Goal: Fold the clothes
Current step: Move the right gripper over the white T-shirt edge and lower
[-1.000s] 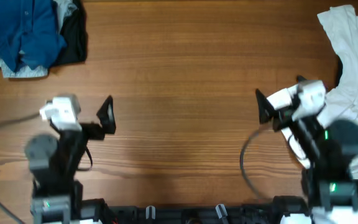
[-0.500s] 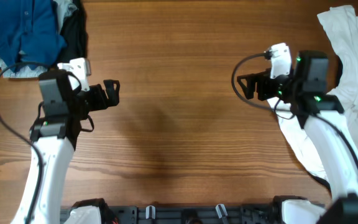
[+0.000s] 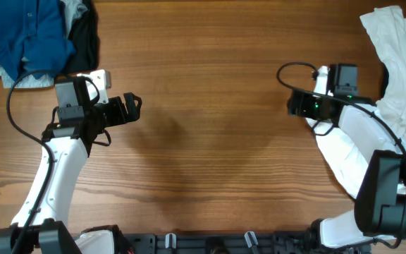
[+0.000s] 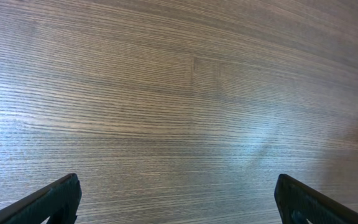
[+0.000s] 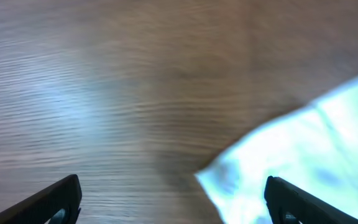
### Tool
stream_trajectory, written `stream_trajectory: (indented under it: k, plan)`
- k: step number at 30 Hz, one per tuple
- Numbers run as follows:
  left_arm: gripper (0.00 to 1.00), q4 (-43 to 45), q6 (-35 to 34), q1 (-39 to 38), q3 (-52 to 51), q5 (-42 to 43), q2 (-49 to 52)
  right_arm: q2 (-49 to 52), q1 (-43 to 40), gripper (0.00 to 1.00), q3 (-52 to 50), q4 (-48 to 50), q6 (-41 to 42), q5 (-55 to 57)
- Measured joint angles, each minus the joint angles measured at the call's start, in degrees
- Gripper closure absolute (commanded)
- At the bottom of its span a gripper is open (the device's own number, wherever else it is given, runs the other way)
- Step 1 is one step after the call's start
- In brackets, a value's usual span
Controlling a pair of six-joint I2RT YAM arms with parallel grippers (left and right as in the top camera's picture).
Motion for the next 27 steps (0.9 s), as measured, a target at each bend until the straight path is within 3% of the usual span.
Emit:
stream_trajectory:
  k: [9,16,22,25,27]
  plan:
    - [0.00,0.0,-3.0,0.0,0.0,0.3,0.0,0.0,-4.9,0.15,0.0,-5.3,6.0,6.5]
    - [0.00,0.0,-3.6,0.0,0.0,0.3,0.0,0.5,-5.1,0.25,0.0,-4.7,6.4,7.0]
    - [0.00,0.0,-3.9,0.0,0.0,0.3,0.0,3.4,-5.1,0.28,0.0,-4.5,6.4,7.2]
    - [0.00,0.1,-3.9,0.0,0.0,0.3,0.0,4.0,-5.1,0.39,0.4,-3.9,6.4,7.4]
    - [0.00,0.1,-3.9,0.0,0.0,0.3,0.0,4.4,-5.1,0.53,0.5,-3.4,6.7,7.6]
